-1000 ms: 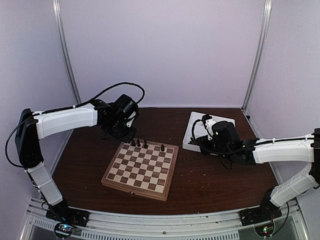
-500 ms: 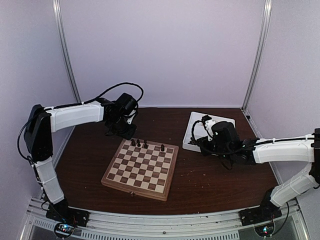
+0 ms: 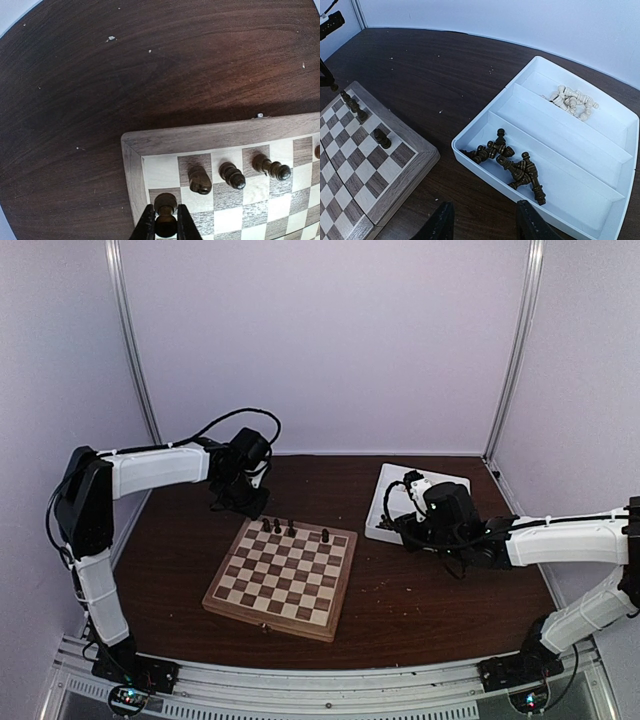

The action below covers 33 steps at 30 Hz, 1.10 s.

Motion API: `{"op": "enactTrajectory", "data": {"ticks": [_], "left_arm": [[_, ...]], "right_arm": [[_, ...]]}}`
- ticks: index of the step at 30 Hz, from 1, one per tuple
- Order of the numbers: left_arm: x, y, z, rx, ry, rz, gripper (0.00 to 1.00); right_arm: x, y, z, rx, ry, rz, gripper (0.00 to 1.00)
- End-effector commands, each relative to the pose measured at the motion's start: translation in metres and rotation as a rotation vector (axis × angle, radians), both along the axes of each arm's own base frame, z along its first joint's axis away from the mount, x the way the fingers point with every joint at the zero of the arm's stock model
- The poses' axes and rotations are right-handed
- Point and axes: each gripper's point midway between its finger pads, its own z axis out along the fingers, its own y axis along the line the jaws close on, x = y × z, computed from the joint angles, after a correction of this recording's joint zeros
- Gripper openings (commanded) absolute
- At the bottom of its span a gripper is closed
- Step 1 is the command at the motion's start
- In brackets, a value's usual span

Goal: Set up the chess pieces on the board
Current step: Place the chess piece on the chessboard.

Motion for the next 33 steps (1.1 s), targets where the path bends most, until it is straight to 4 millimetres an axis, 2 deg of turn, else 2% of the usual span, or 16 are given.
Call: {"op": "enactTrajectory", "data": {"ticks": [1, 16, 27, 33], "left_arm": [[0.013, -0.005, -0.001, -0.026, -0.020, -0.007, 0.06], [0.021, -0.002, -0.023, -0.030, 0.015, 0.003, 0.06], [0.026, -0.001, -0.031, -0.038, 0.018, 0.007, 0.07], [0.025, -0.001, -0.034, -0.034, 0.025, 0.003, 0.12]], "right_arm": [[0.005, 0.002, 0.012, 0.018, -0.019, -0.003, 0.44], [0.006, 0.001, 0.006, 0.012, -0.008, -0.004, 0.44], [0.007, -0.001, 0.005, 0.009, -0.007, -0.012, 0.44], [0.007, -0.002, 0.005, 0.009, -0.005, -0.014, 0.44]]}}
